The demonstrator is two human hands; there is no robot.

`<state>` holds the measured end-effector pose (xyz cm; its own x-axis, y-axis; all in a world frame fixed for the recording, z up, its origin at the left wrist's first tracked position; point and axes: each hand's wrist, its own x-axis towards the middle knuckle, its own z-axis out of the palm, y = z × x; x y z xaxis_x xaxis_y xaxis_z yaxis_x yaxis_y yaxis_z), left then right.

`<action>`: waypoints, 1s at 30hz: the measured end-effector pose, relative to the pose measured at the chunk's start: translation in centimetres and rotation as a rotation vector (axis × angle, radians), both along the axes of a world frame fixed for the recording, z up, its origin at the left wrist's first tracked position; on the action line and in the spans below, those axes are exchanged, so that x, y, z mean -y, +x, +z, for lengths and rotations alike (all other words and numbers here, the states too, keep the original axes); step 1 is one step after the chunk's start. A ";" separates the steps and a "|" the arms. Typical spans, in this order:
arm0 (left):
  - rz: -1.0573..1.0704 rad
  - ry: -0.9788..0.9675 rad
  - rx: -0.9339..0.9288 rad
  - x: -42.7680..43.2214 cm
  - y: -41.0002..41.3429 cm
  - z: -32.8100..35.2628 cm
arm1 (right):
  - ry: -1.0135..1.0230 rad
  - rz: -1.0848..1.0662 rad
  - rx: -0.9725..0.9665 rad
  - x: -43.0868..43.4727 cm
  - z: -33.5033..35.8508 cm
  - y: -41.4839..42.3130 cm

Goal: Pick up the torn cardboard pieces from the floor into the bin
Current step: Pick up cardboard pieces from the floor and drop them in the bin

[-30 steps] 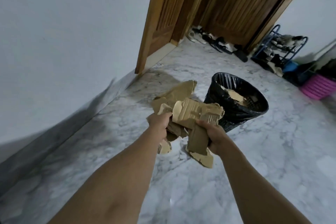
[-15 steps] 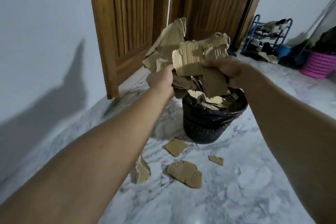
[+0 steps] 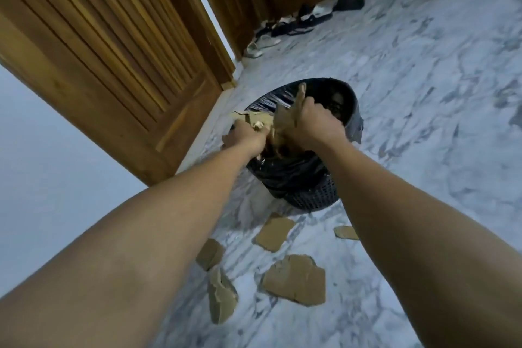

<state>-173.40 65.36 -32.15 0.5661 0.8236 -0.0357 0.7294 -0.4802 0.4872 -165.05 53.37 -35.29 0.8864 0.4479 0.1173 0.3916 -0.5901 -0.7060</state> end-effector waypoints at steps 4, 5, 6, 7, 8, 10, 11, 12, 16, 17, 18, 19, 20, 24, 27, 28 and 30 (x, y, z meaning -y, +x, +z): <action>-0.028 0.160 -0.079 -0.9 1.0 -2.7 | -0.047 -0.089 0.235 -0.7 -0.2 -0.8; -0.029 0.176 -0.061 -1.1 1.3 -3.0 | -0.063 -0.090 0.239 -0.6 -0.4 -0.4; -0.037 0.189 -0.062 -1.1 1.5 -3.2 | -0.082 -0.090 0.233 -0.4 -0.6 -0.2; -0.046 0.199 -0.062 -1.2 1.6 -3.1 | -0.113 -0.084 0.218 -0.3 -0.6 0.0; -0.057 0.208 -0.055 -1.3 1.7 -3.1 | -0.155 -0.066 0.204 -0.4 -0.6 0.2; -0.087 0.228 -0.013 -1.7 2.0 -3.3 | -0.219 -0.033 0.172 -0.7 -0.5 0.6; -0.088 0.224 0.006 -2.0 2.4 -3.5 | -0.231 -0.023 0.160 -0.9 -0.4 0.9; -0.080 0.215 0.001 -2.4 2.7 -3.6 | -0.236 -0.019 0.161 -1.3 -0.4 1.2; -0.164 0.246 -0.246 -3.7 3.9 -3.7 | -0.326 0.011 0.101 -1.8 -0.4 1.5; -0.203 0.257 -0.295 -4.0 3.9 -3.7 | -0.373 0.042 0.069 -1.9 -0.3 1.4; -0.229 0.261 -0.332 -4.1 3.9 -3.8 | -0.424 0.070 0.046 -1.9 -0.2 1.3; -0.242 0.269 -0.354 -4.1 3.9 -3.9 | -0.465 0.096 0.028 -1.8 -0.1 1.2; -0.240 0.279 -0.346 -4.0 3.9 -4.0 | -0.499 0.115 0.013 -1.7 0.1 1.2; -0.223 0.321 -0.245 -3.4 4.0 -3.7 | -0.426 0.062 0.028 -1.3 0.4 1.3; -0.214 0.303 -0.169 -2.8 3.5 -3.0 | -0.168 0.007 0.171 -1.1 0.5 1.0; -0.207 0.284 -0.137 -2.7 3.5 -2.9 | -0.133 0.003 0.250 -0.7 0.4 0.8; -0.204 0.277 -0.085 -2.7 3.3 -2.9 | -0.149 -0.020 0.373 0.5 0.0 0.3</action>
